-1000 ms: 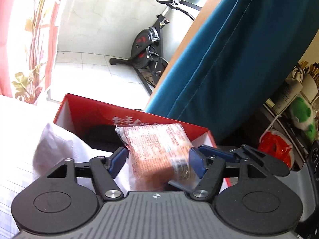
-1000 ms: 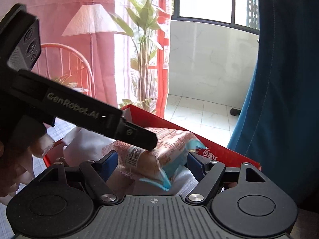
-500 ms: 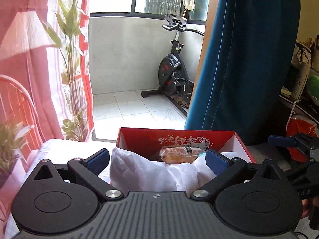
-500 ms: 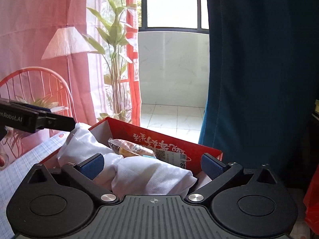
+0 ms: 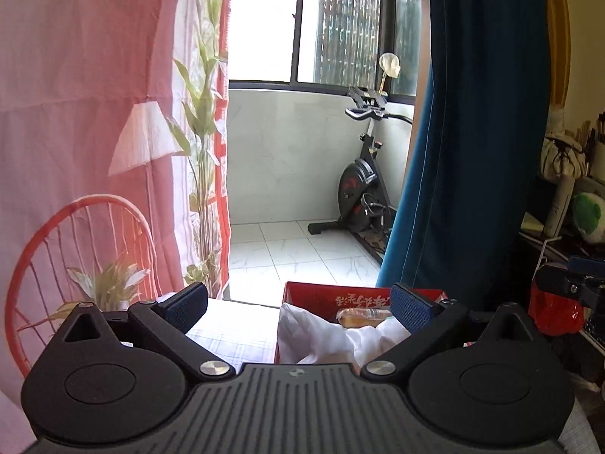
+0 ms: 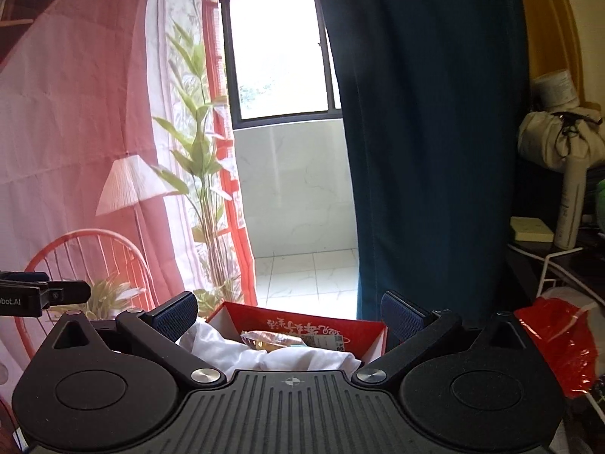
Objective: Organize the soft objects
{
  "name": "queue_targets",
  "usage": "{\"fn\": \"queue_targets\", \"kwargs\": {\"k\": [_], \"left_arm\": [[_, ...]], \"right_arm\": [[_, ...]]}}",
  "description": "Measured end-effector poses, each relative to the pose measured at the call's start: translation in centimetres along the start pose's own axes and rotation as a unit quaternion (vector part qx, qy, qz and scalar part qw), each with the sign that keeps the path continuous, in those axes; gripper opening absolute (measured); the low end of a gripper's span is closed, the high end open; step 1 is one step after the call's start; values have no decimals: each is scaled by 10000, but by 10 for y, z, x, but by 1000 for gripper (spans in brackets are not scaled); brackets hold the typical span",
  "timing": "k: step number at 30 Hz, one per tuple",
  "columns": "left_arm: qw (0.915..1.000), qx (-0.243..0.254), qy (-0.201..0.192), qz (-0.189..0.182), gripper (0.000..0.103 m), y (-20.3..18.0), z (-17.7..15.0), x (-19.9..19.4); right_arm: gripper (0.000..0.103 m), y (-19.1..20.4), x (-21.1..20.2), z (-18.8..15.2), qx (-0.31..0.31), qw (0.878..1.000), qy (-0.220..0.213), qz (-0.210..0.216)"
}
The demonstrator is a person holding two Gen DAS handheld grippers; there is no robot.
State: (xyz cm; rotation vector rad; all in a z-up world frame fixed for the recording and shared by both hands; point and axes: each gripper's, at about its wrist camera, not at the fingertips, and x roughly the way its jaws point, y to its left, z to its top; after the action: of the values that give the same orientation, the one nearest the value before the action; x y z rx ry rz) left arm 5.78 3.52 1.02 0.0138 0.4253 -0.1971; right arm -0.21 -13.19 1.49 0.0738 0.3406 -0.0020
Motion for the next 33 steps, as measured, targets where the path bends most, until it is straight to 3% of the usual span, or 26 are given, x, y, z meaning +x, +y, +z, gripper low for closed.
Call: {"fn": "queue_targets", "kwargs": {"k": [8, 13, 22, 33], "left_arm": [[9987, 130, -388, 304, 103, -7, 20, -62], [9972, 312, -555, 386, 103, -18, 23, -79], [9968, 290, -635, 391, 103, -23, 22, -88], [9979, 191, -492, 385, 103, -17, 21, -79]], "right_arm": [[103, 16, -77, 28, 60, 9986, -500, -134], [103, 17, -102, 36, 55, 9984, -547, -90], [103, 15, -116, 40, 40, 9975, -662, -264], [103, 16, -110, 37, 33, 9983, -501, -308]]}}
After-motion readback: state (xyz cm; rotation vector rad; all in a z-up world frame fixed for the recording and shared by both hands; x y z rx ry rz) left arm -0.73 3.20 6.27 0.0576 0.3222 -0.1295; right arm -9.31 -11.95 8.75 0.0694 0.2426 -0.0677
